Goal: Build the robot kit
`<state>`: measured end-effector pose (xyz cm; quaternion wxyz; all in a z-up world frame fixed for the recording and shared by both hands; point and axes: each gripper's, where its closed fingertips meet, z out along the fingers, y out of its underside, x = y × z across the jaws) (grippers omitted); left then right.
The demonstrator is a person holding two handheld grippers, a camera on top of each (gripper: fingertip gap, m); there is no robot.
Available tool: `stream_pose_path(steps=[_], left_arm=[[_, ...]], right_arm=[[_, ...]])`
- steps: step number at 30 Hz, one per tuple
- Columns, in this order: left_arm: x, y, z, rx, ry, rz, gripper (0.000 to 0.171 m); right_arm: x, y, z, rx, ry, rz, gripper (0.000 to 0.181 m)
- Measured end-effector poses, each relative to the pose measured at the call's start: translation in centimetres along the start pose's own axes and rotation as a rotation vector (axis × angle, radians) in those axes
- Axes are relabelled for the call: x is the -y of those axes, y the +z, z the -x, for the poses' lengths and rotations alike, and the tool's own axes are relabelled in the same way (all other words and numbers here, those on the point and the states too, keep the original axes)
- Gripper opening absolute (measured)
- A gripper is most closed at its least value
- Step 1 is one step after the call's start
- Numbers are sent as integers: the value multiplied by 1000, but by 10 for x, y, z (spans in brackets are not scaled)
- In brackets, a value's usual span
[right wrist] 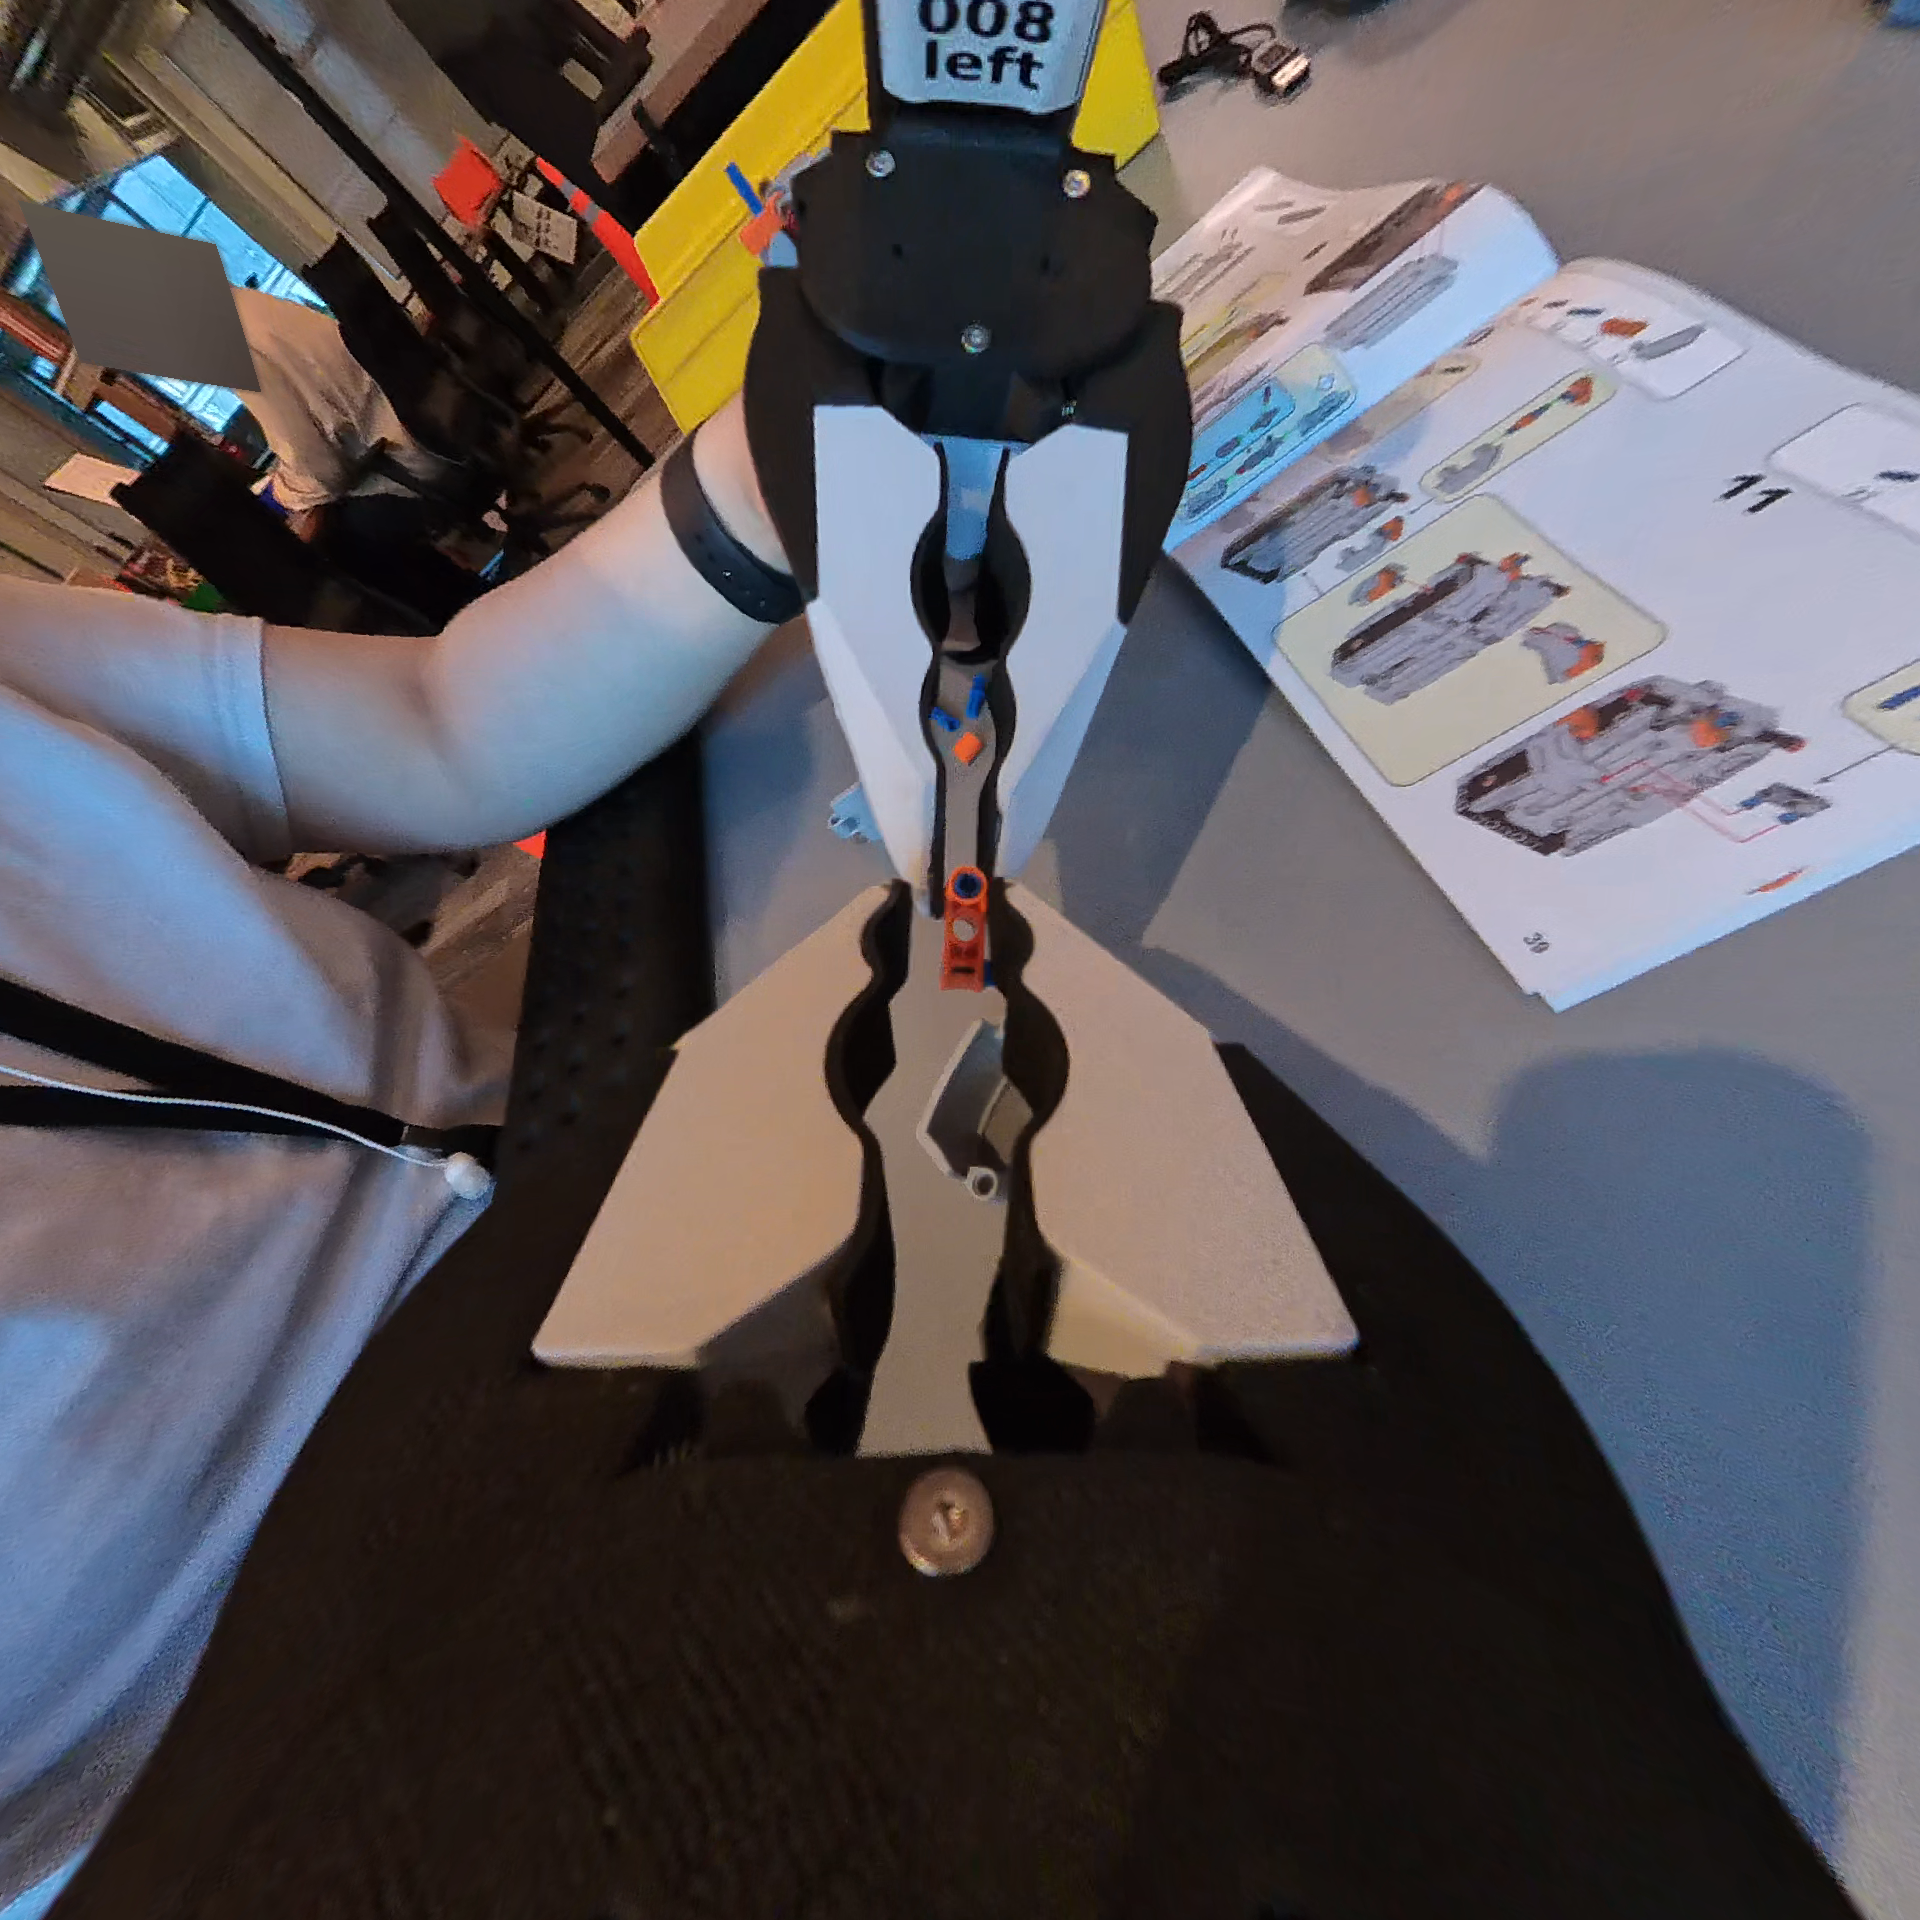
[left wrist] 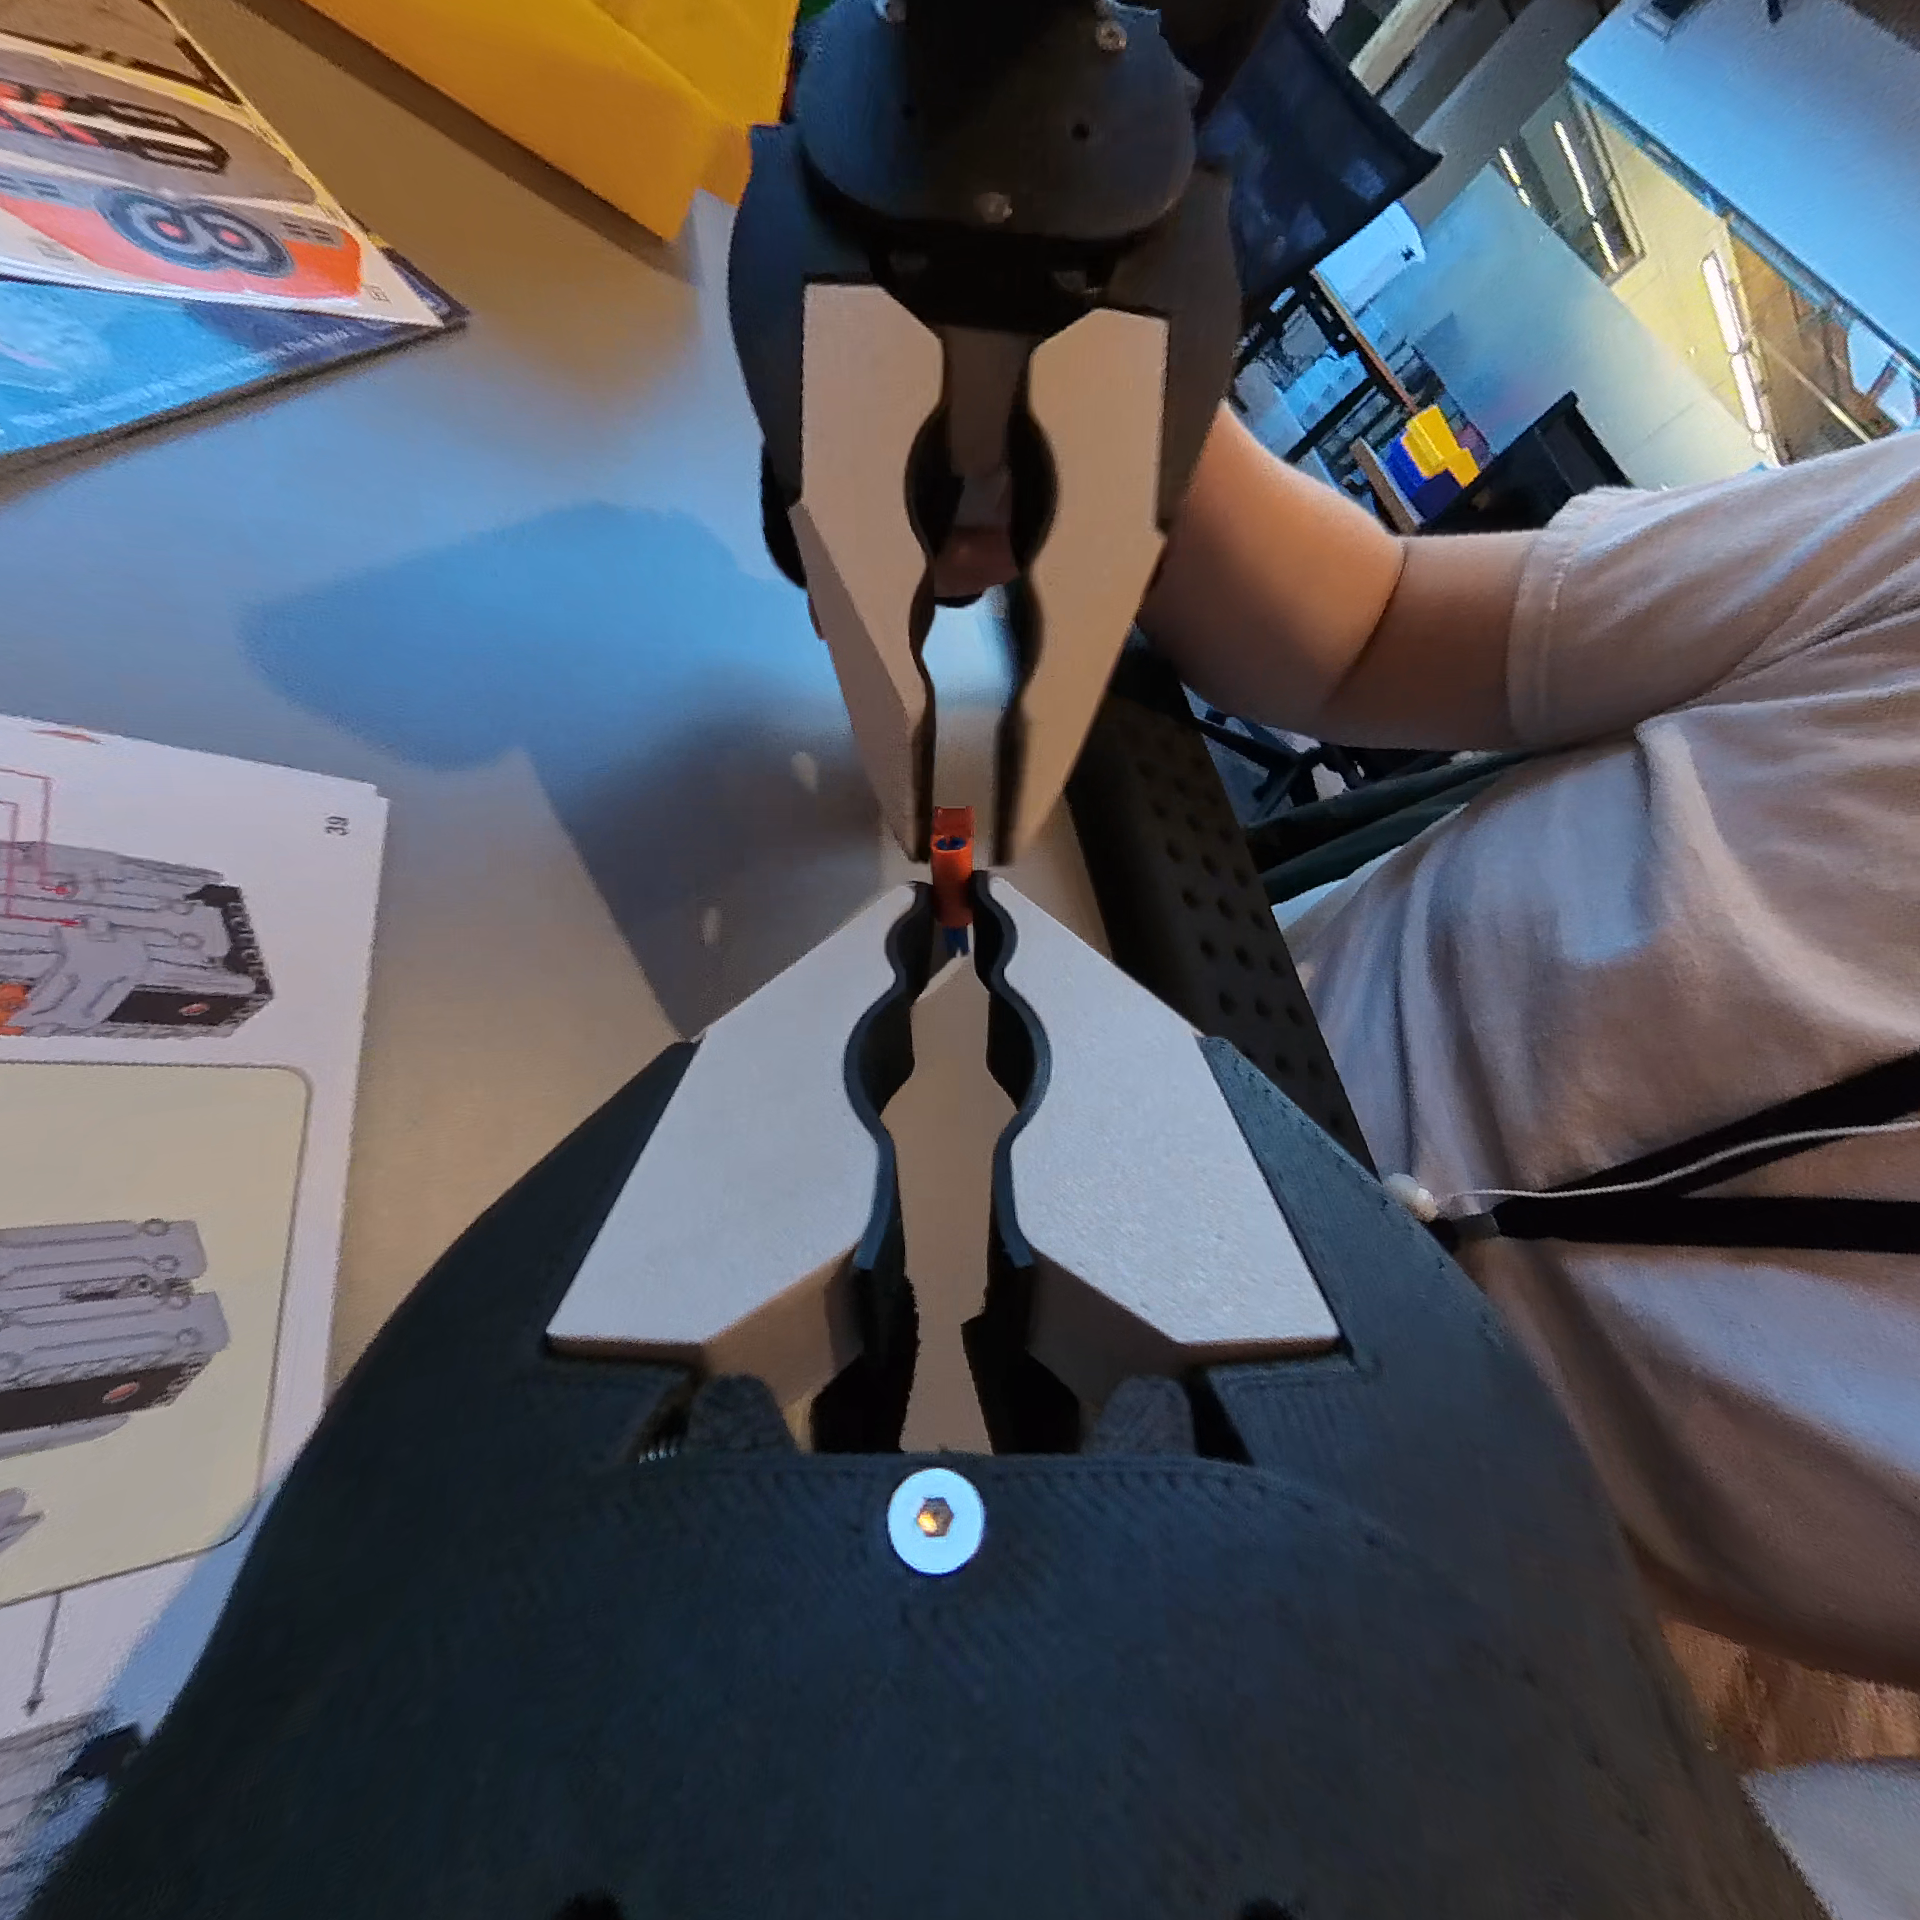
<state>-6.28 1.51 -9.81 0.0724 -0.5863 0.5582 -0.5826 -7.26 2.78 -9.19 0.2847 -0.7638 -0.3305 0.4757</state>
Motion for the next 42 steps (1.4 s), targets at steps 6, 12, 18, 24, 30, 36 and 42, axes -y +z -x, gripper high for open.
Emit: stream_pose_path(steps=[6,12,18,24,30,36,42], left_arm=[[5,-4,-9,-53,20,-43,28],[15,-4,-21,-132,35,-111,0],[29,-6,-20,-104,46,-181,0],[26,-14,-5,-24,39,-185,5],[33,-2,-10,20,122,-201,17],[47,-7,-16,-66,50,-282,21],[44,-9,-5,46,124,-267,22]], right_arm=[[5,-7,7,-1,-23,-87,6],[21,-21,8,-22,-28,-290,6],[27,-32,7,-21,-29,-375,6],[30,-36,5,10,8,-432,6],[33,-37,1,-3,4,-469,6],[39,-44,3,7,-19,-521,6],[38,-39,4,-17,-56,-509,6]])
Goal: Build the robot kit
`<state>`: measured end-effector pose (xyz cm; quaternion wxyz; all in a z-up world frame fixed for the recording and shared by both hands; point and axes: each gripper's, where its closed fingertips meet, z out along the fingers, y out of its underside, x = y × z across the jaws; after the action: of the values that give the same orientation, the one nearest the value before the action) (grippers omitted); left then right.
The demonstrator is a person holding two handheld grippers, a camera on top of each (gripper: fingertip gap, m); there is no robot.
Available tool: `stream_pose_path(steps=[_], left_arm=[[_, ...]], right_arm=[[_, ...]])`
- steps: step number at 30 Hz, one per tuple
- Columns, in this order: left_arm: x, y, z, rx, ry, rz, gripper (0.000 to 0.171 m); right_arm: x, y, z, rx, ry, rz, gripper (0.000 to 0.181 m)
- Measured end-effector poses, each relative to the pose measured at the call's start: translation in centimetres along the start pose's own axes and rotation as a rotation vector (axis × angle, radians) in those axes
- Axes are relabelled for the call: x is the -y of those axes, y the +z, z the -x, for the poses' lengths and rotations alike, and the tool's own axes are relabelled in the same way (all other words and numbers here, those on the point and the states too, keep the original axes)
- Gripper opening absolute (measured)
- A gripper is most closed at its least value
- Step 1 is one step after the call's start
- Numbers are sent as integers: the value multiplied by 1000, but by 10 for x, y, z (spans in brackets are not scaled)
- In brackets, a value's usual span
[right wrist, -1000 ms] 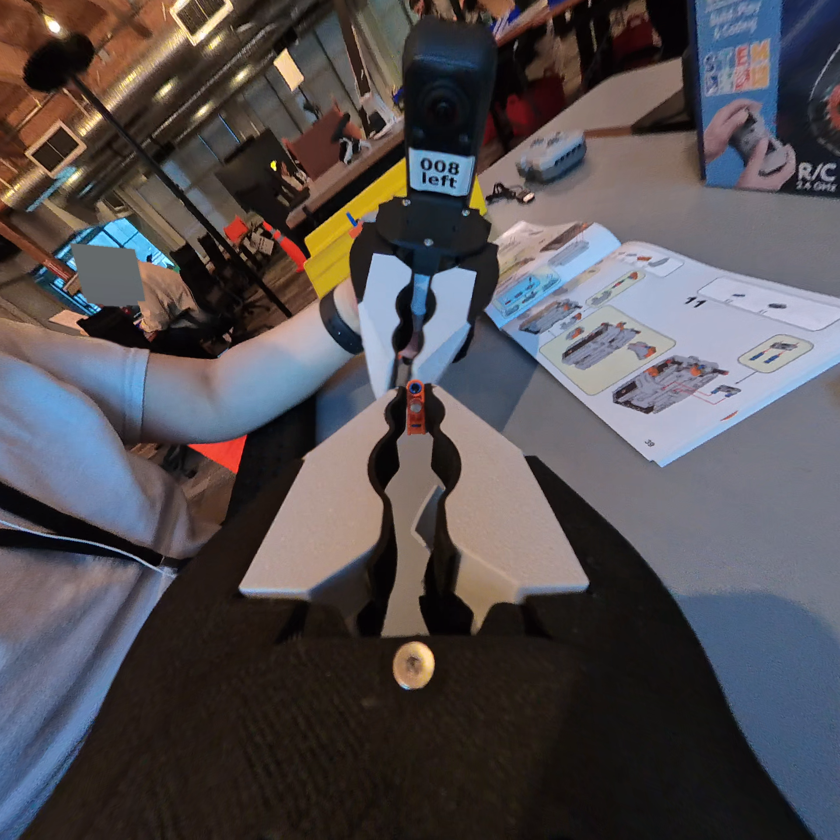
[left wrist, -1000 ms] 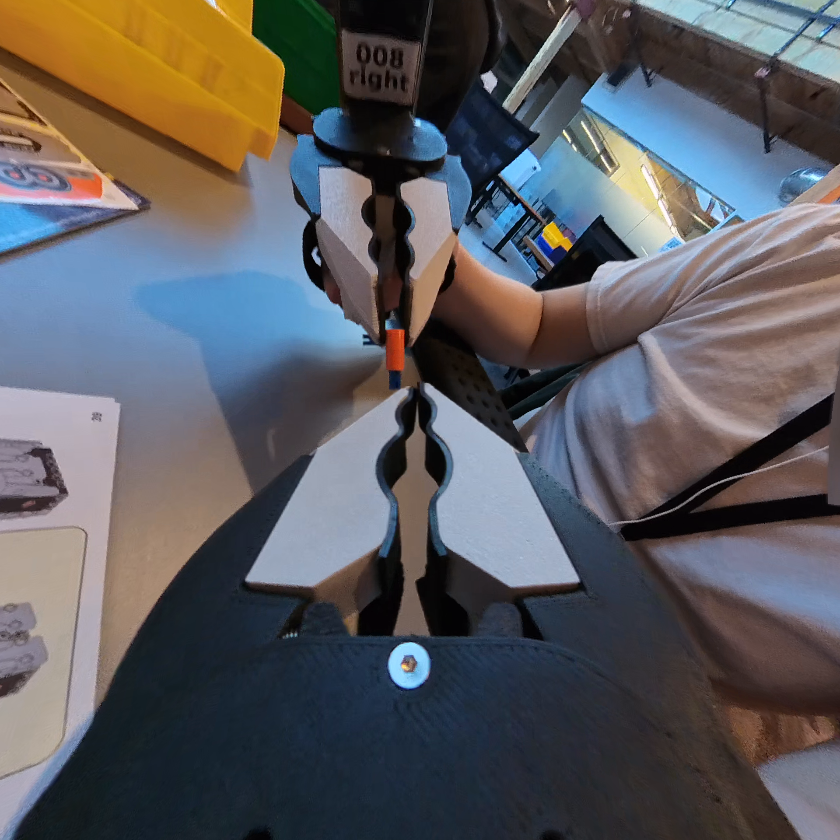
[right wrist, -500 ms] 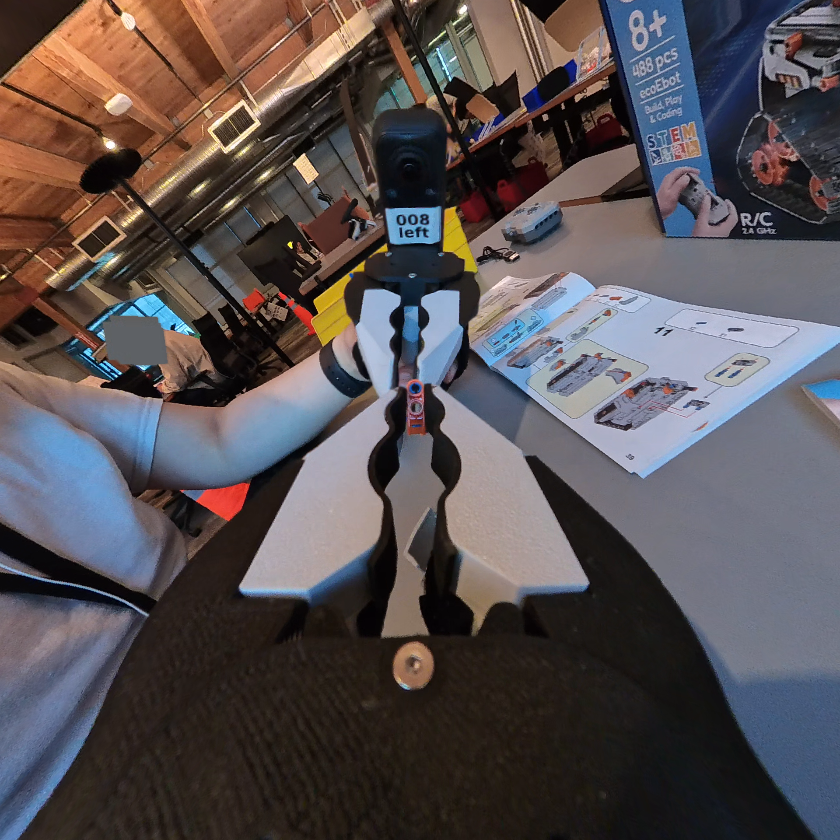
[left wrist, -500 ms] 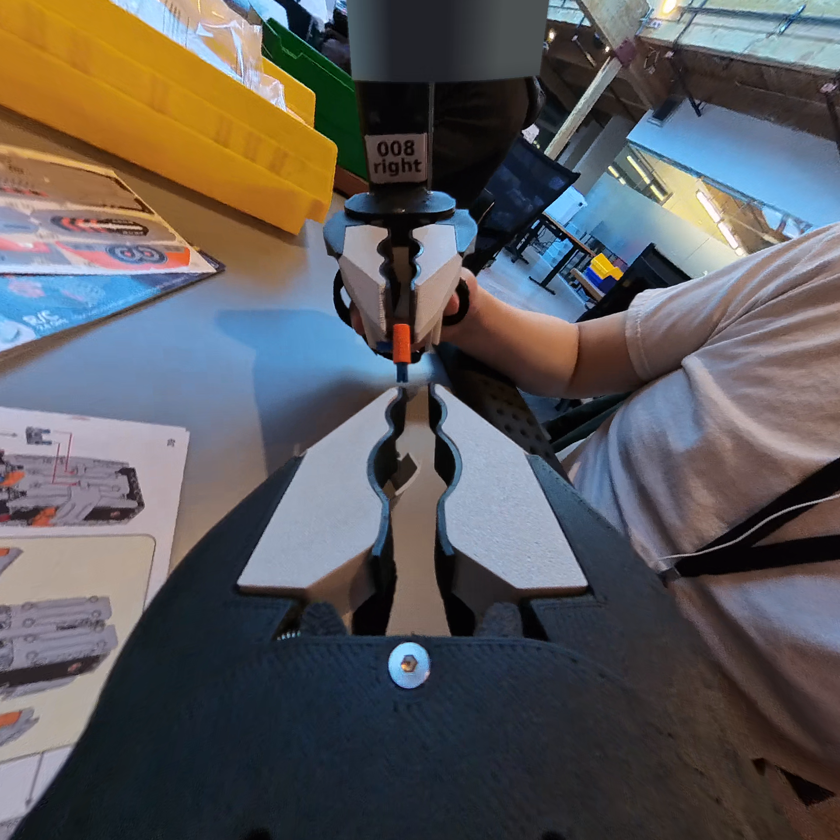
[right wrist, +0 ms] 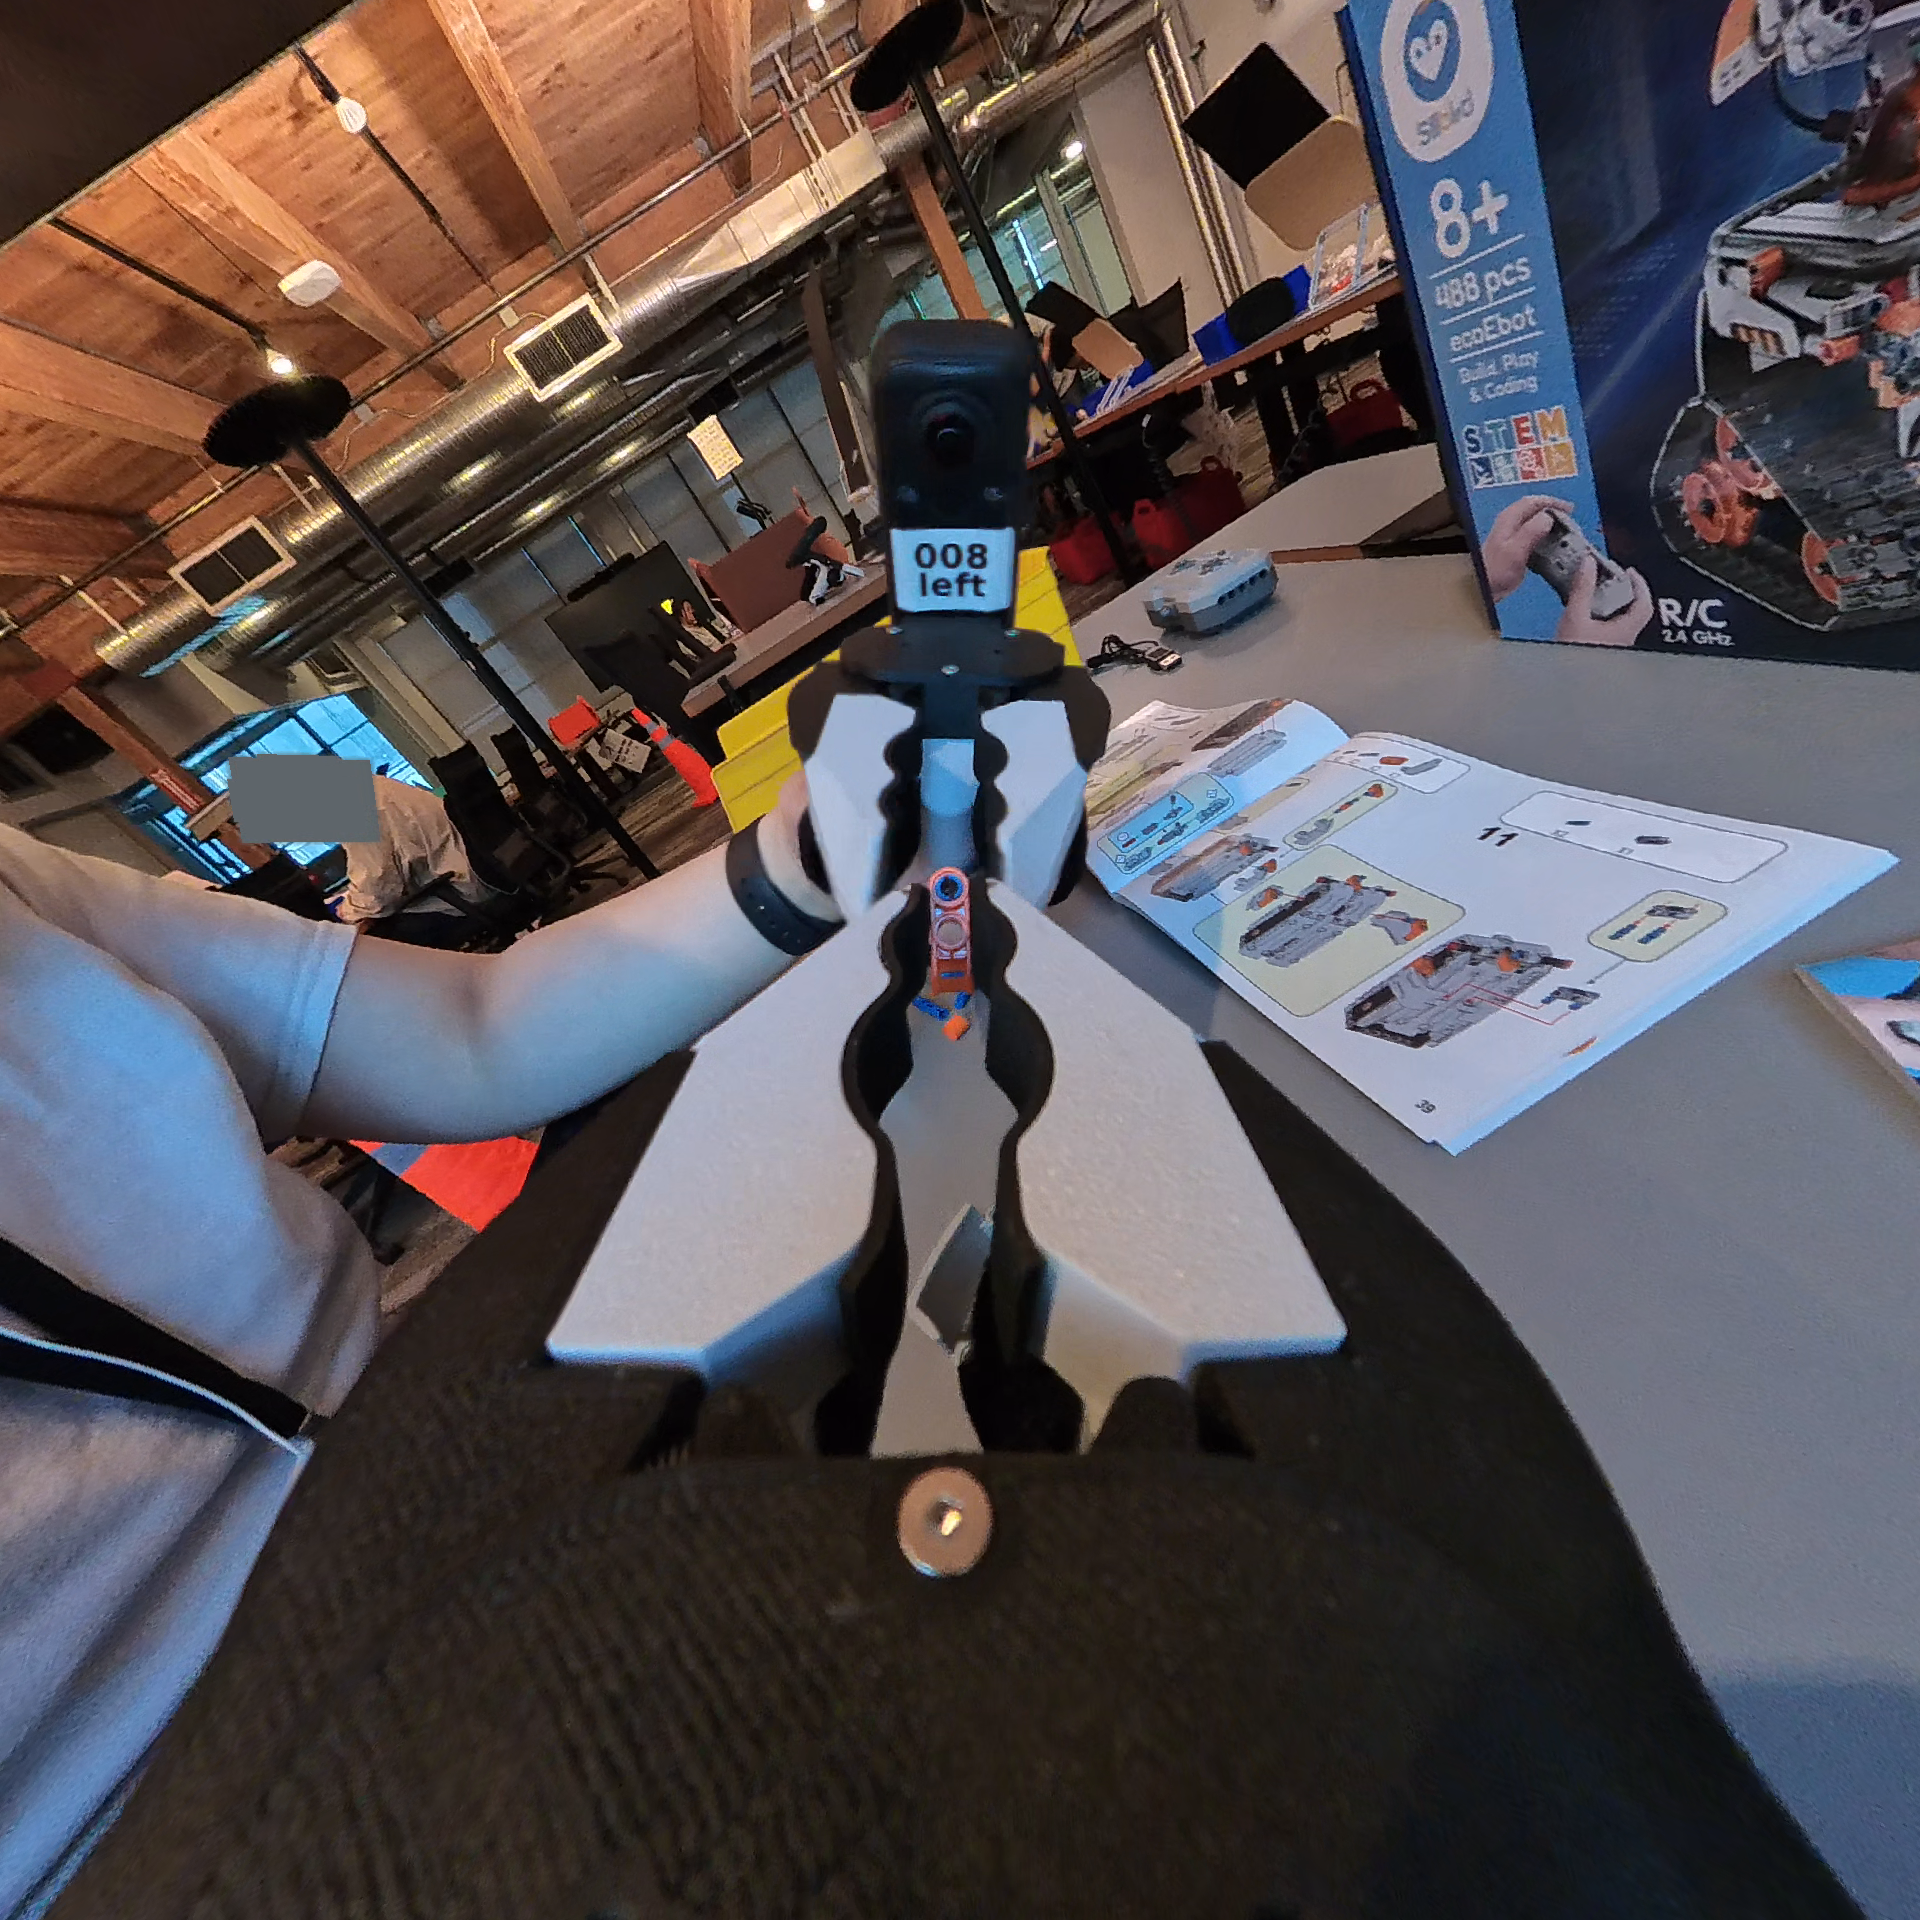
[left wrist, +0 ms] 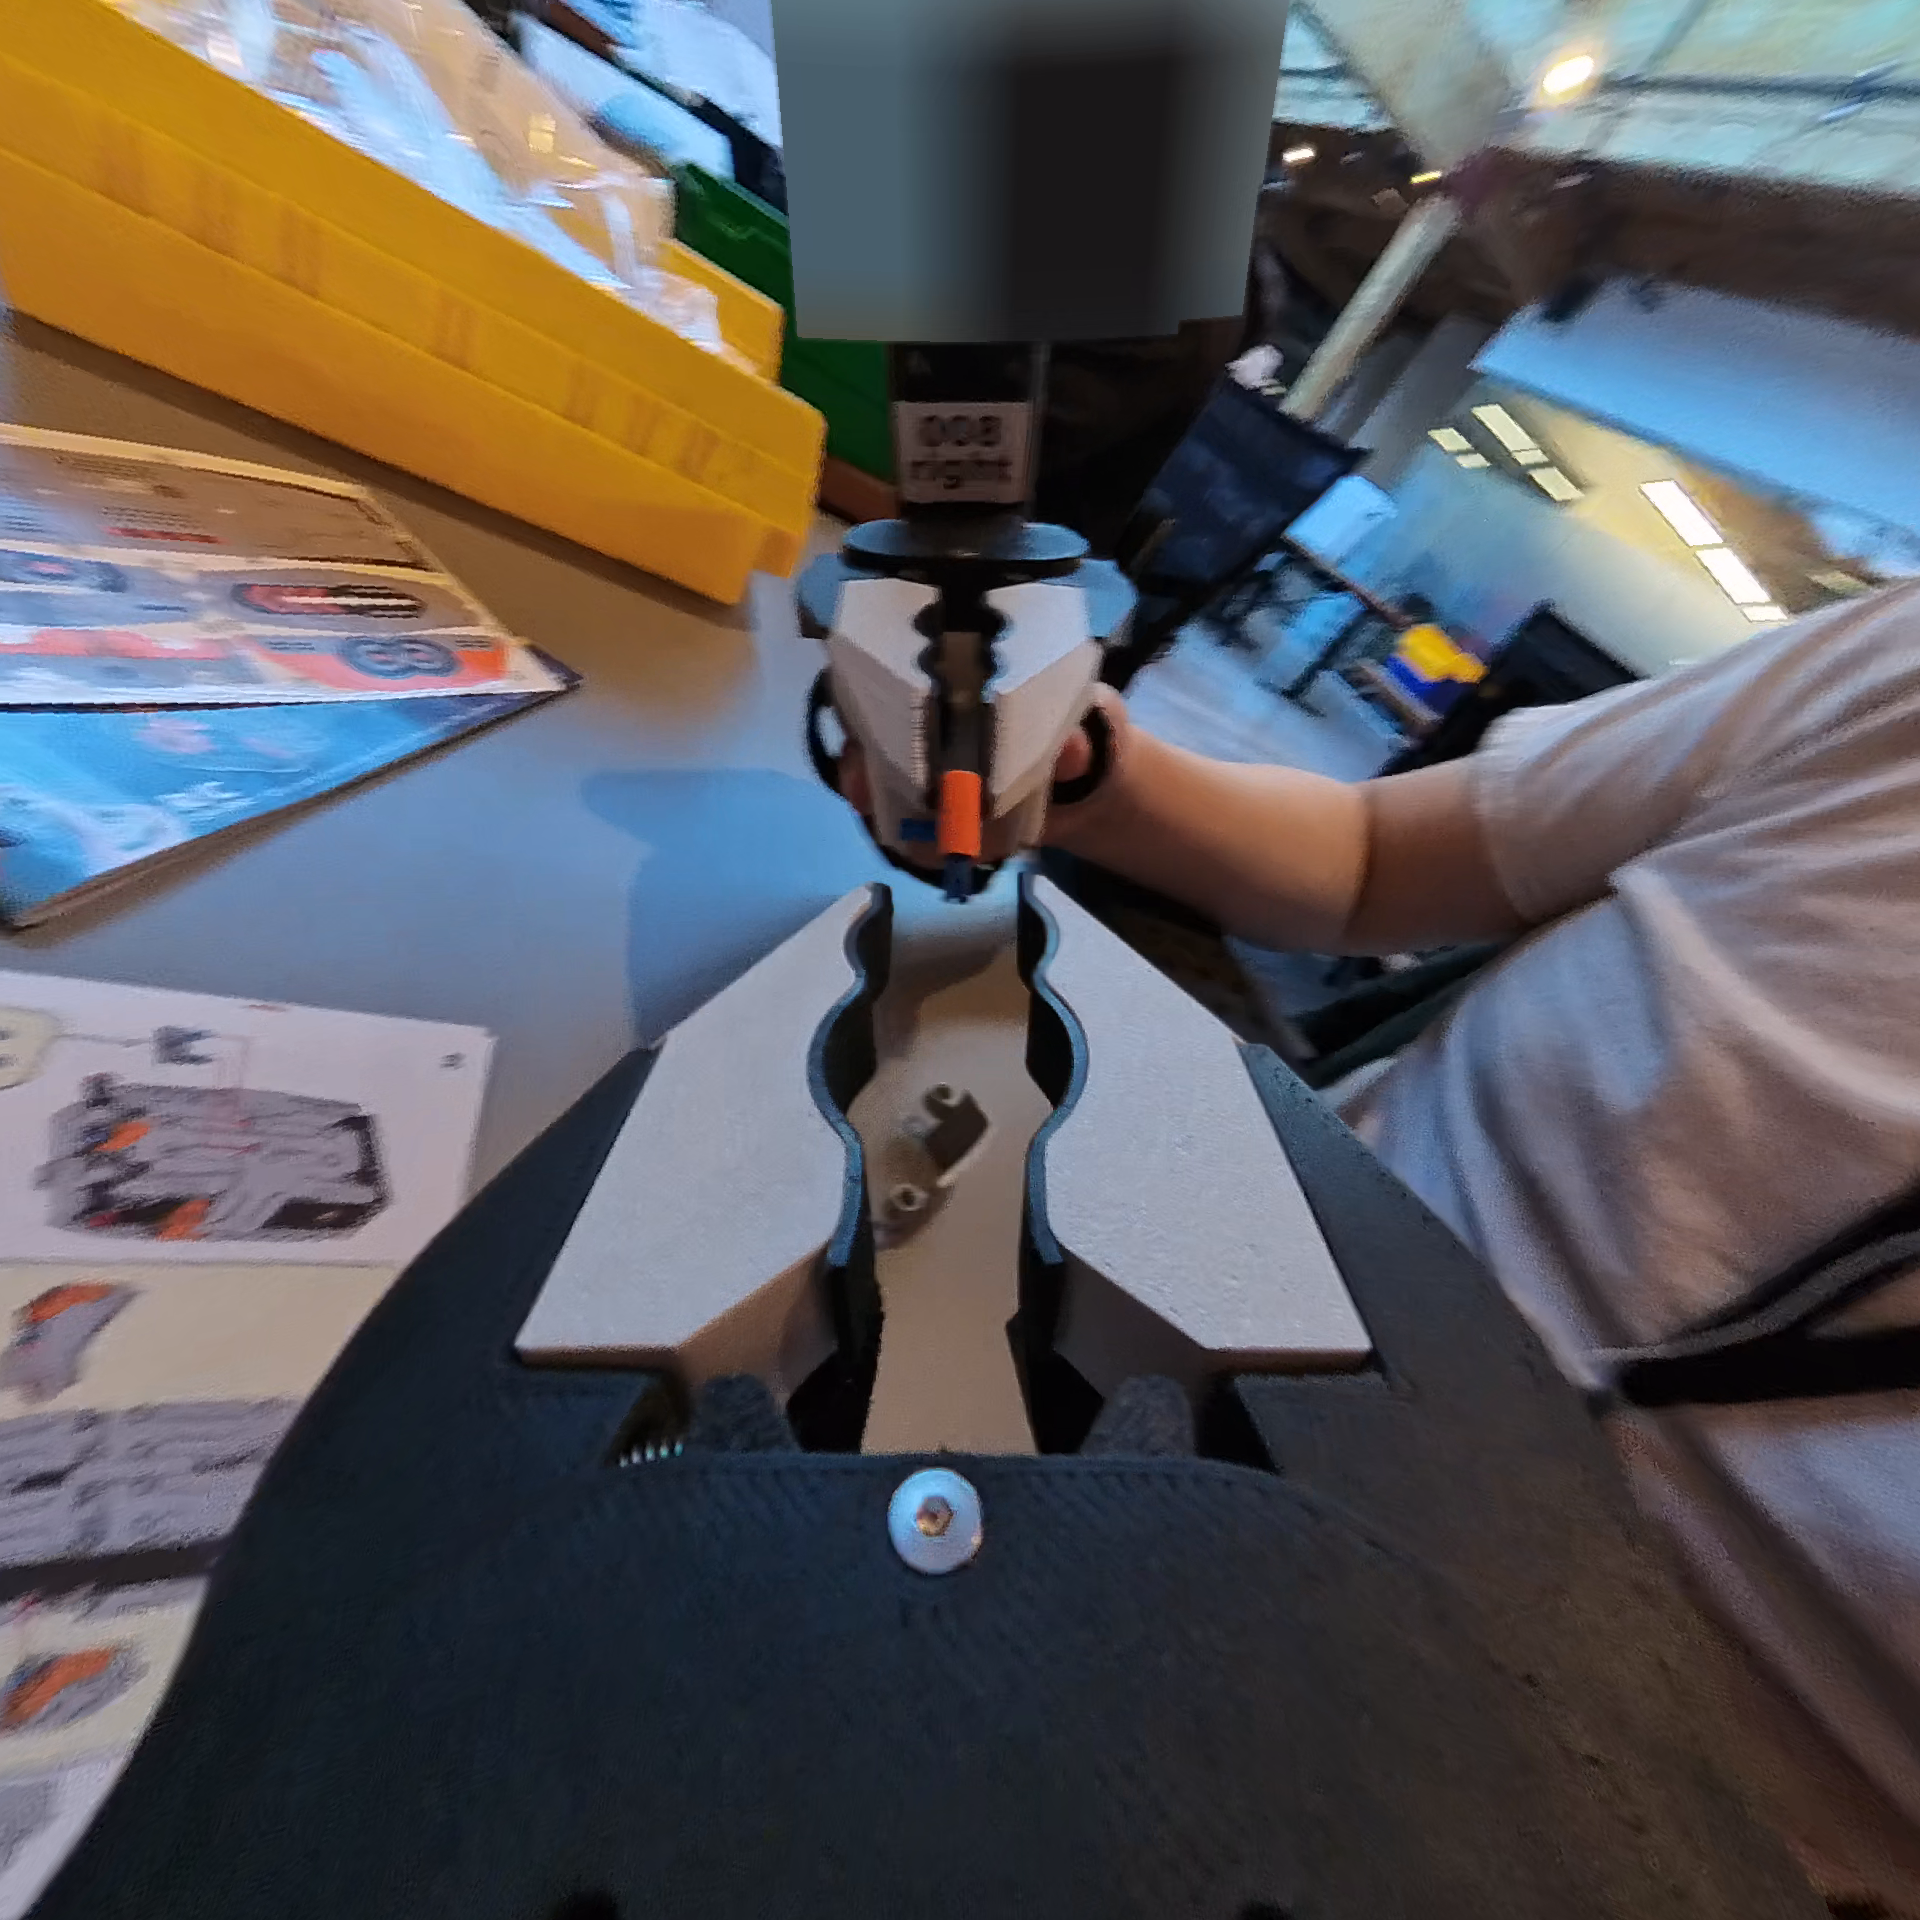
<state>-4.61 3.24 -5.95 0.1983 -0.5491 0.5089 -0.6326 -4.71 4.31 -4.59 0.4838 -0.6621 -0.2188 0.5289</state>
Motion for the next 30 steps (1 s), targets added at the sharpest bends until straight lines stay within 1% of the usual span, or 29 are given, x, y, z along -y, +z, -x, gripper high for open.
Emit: stream_pose_path(steps=[1,2,4,6,7,9,13,16,18,19,21,23,30], left_arm=[[2,-1,7,56,16,-6,24],[3,-1,8,80,32,-12,28],[3,-2,1,45,55,-9,41],[5,-4,-10,-32,44,-27,57],[6,-4,-13,-59,31,-37,62],[6,-5,-12,-59,16,-32,66],[2,-4,-1,20,12,-4,75],[-4,-3,6,80,1,32,77],[-6,-3,14,146,-2,38,77],[-7,-3,17,166,-9,45,76],[-8,-2,19,183,-23,48,78],[-9,0,18,176,-39,47,76],[-17,3,15,146,-52,82,87]], right_arm=[[0,0,-1,-4,-4,0,6],[0,0,-1,-5,-5,1,6],[1,-1,-1,-5,-2,-7,6],[2,-2,-1,-3,2,-16,6],[3,-2,-2,-5,1,-18,6],[2,-2,-2,-7,-2,-16,6],[1,-1,-2,-10,-7,-5,6],[0,-1,-3,-13,-10,1,6],[-1,-1,-3,-15,-9,3,6],[-1,-1,-4,-17,-10,4,6],[-1,-1,-4,-19,-10,7,6],[-1,-1,-5,-20,-10,7,6],[-2,-2,-6,-25,-11,13,6]])
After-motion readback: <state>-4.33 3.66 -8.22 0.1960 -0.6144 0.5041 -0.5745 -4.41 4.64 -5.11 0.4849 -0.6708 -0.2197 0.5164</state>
